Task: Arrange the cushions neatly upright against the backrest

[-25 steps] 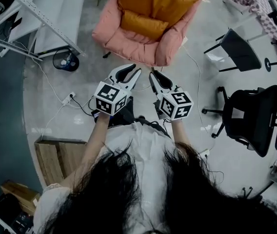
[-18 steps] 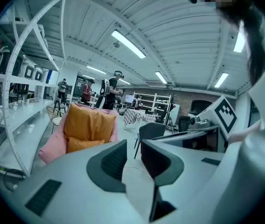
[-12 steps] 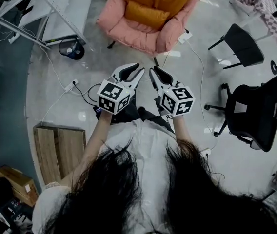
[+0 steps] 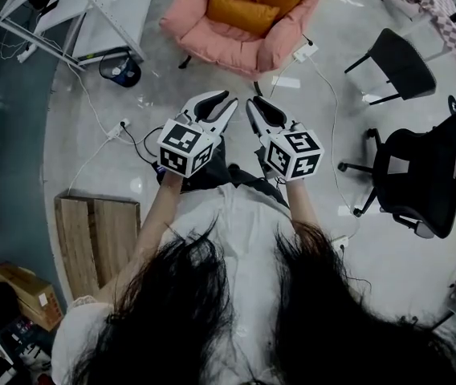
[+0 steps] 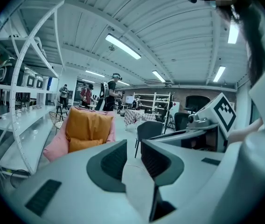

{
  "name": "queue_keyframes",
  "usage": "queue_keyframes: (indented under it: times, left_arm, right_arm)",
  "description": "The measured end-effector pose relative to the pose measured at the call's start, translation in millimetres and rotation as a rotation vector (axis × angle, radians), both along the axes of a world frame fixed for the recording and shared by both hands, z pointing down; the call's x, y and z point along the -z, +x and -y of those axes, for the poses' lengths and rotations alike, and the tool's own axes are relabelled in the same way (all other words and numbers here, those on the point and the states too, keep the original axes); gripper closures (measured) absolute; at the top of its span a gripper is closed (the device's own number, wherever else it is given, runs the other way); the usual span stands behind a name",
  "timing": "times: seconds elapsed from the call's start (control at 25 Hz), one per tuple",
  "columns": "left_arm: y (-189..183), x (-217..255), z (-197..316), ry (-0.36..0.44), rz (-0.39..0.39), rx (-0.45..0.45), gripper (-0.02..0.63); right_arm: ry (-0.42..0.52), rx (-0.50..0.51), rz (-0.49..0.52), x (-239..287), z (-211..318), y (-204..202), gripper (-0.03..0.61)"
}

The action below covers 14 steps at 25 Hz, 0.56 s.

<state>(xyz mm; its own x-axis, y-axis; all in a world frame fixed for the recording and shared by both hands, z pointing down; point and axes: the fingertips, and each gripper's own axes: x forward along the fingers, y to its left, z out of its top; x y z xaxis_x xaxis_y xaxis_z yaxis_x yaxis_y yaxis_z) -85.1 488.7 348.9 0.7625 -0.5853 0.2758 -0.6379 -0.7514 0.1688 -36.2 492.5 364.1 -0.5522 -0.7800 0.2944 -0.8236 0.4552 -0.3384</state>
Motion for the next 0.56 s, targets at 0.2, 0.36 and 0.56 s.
queue_keyframes:
  times: [0.2, 0.36, 0.56]
  left_arm:
    - [-4.2, 0.7, -9.3, 0.004, -0.004, 0.013, 0.511]
    - [-8.8, 2.3, -11.4, 0.022, 0.000, 0.035, 0.511]
    - [-27.9, 23.6, 10.4, 0.073, -0.041, 0.114, 0.511]
  right_arm:
    - [0.005, -0.002, -0.006, -0.3, -10.9, 1.3, 0.505]
    - [0.007, -0.003, -0.008, -2.7, -16.8, 5.1, 0.505]
    - [0.013, -0.012, -0.012, -2.3, -12.6, 14.4, 0.506]
